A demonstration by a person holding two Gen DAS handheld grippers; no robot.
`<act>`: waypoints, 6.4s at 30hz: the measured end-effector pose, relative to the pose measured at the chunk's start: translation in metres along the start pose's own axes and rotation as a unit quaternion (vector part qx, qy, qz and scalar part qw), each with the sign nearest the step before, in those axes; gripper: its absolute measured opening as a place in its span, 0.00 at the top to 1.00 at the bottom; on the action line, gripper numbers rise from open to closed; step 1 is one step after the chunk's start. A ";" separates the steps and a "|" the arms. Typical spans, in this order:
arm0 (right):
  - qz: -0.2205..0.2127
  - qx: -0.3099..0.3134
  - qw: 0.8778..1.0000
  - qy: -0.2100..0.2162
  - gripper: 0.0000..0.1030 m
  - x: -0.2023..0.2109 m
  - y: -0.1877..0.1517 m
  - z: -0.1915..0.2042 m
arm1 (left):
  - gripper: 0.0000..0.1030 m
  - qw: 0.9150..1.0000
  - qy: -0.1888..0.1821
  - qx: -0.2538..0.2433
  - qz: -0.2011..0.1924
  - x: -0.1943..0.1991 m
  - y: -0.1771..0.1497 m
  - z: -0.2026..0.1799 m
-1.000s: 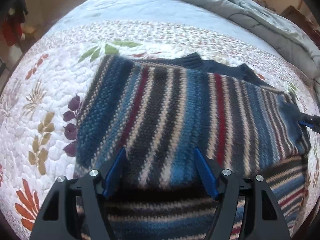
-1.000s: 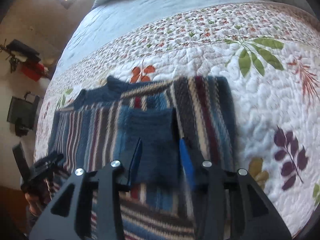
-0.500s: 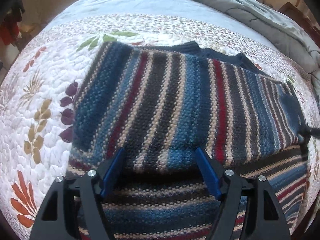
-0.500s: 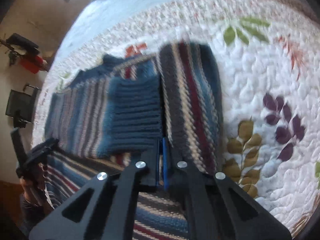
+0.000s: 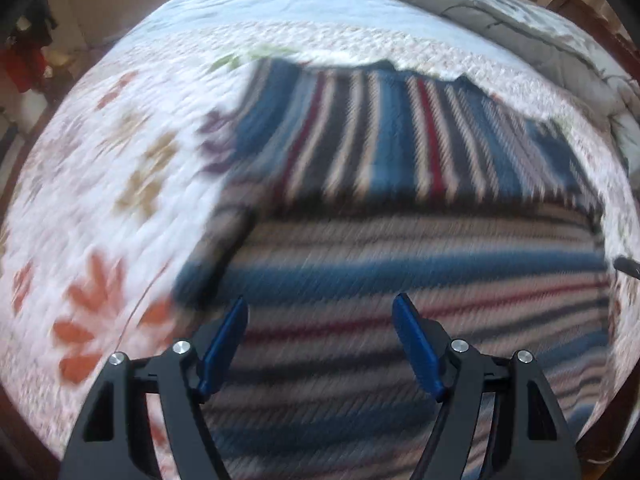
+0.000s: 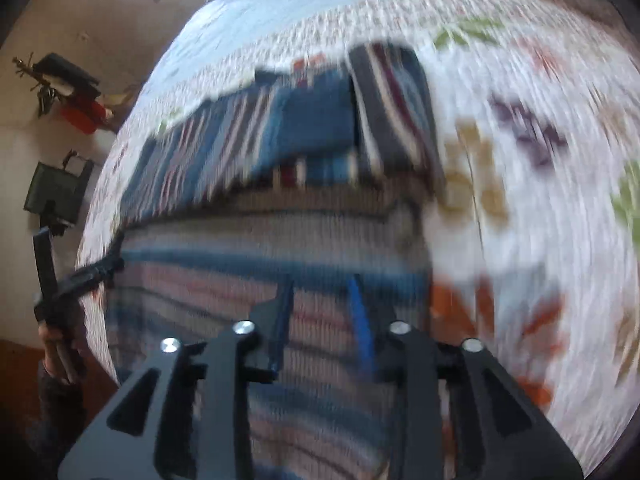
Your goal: Fold small clothes
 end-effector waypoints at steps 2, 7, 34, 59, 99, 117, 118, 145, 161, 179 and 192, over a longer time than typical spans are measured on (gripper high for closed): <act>0.007 -0.006 1.000 -0.011 0.63 0.003 -0.031 -0.013 | 0.27 1.000 0.003 0.012 0.011 0.011 -0.034 0.011; -0.001 -0.020 0.999 -0.044 0.49 0.016 -0.099 -0.048 | 0.27 0.998 0.003 0.052 0.032 0.028 -0.096 0.034; 0.098 -0.066 0.990 0.082 0.80 -0.007 -0.213 -0.033 | 0.78 0.961 -0.200 0.185 0.041 0.034 -0.186 -0.023; -0.007 -0.150 0.973 0.176 0.61 0.042 -0.003 -0.019 | 0.66 0.954 -0.230 0.179 -0.068 0.040 0.022 0.033; -0.002 0.067 0.994 0.092 0.92 0.027 0.035 0.035 | 0.89 0.991 -0.102 0.008 -0.082 0.033 0.062 0.028; -0.085 0.023 0.995 0.040 0.92 -0.015 0.231 0.076 | 0.89 0.990 -0.023 0.045 -0.133 -0.004 0.220 0.085; -0.082 0.021 0.996 0.032 0.92 -0.025 0.235 0.074 | 0.89 0.991 -0.019 0.046 -0.125 -0.015 0.222 0.086; 0.038 0.006 0.999 0.016 0.48 -0.008 0.057 -0.022 | 0.43 0.997 -0.063 0.053 -0.011 -0.020 0.033 0.084; 0.023 0.018 0.999 0.038 0.91 0.004 0.043 -0.014 | 0.79 0.994 -0.066 0.082 -0.010 -0.015 0.033 0.084; -0.009 0.012 1.000 -0.025 0.36 0.024 0.075 -0.032 | 0.21 0.997 -0.015 0.071 -0.005 0.005 0.056 0.104; 0.095 -0.037 0.995 0.015 0.22 -0.057 0.104 -0.019 | 0.11 0.981 -0.149 0.107 0.069 -0.076 0.086 0.075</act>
Point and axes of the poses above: each gripper's, at about its wrist camera, not at the fingertips, and x roughly against the way its jaws point, z to its left, y to its top, the point moved 9 cm from there along -x, roughly the way its jaws point, and after that the axes turned 15 degrees about -x, right-handed, at the moved point
